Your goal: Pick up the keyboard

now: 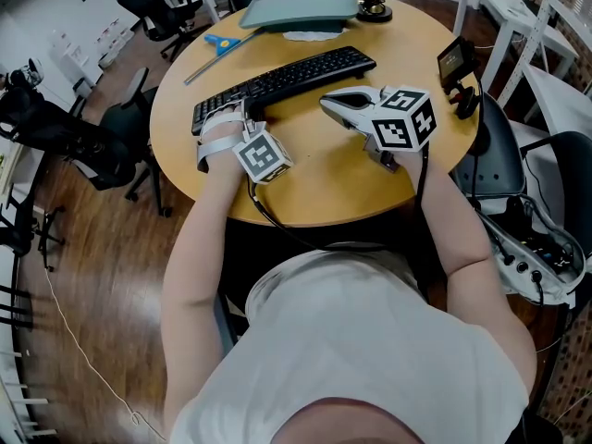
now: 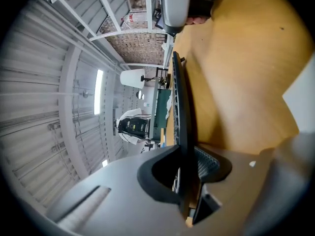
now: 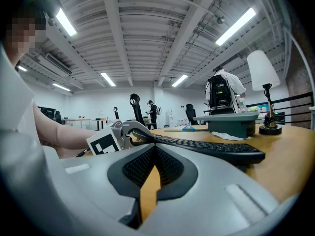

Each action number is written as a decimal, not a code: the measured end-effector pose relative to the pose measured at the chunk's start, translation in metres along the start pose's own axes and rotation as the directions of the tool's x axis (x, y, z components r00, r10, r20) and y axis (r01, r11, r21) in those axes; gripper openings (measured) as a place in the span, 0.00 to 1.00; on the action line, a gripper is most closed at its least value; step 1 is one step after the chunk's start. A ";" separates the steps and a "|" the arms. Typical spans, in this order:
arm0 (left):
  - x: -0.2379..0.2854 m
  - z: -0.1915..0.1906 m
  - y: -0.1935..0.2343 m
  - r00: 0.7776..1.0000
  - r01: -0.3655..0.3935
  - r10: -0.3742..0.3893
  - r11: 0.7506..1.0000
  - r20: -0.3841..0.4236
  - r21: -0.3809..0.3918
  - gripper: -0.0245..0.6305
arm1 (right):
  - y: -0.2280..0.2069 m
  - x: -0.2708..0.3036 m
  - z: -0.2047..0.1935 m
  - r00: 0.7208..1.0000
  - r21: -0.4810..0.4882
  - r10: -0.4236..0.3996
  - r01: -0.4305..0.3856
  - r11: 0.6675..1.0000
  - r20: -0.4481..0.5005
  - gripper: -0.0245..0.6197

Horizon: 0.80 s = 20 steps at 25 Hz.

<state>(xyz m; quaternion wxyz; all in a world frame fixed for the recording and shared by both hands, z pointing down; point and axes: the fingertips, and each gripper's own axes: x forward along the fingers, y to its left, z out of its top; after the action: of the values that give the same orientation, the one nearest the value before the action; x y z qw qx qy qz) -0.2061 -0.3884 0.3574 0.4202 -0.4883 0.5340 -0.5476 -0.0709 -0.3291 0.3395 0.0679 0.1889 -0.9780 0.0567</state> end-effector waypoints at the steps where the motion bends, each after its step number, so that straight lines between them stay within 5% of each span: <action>1: 0.001 -0.001 -0.005 1.000 0.022 -0.022 1.000 -0.002 -0.001 0.17 | 0.000 0.000 0.000 1.000 0.000 0.000 0.000 1.000 0.000 0.04; 15: -0.002 -0.010 -0.004 0.986 0.164 -0.165 0.986 -0.022 -0.020 0.23 | 0.000 0.000 0.000 1.000 -0.001 0.000 0.000 1.000 0.001 0.04; 18: -0.016 -0.009 0.019 0.995 0.101 -0.100 0.987 0.013 -0.127 0.28 | 0.000 0.000 0.000 1.000 -0.001 0.000 0.000 1.000 0.001 0.04; 20: -0.030 -0.007 0.039 0.999 0.026 -0.014 0.970 0.049 -0.240 0.21 | 0.000 0.000 0.000 1.000 -0.001 0.001 -0.001 1.000 0.000 0.04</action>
<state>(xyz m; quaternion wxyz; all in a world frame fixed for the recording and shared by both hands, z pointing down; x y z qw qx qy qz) -0.2100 -0.3610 0.3160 0.3648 -0.5538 0.5813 -0.4715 -0.0707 -0.3288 0.3393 0.0678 0.1885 -0.9781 0.0561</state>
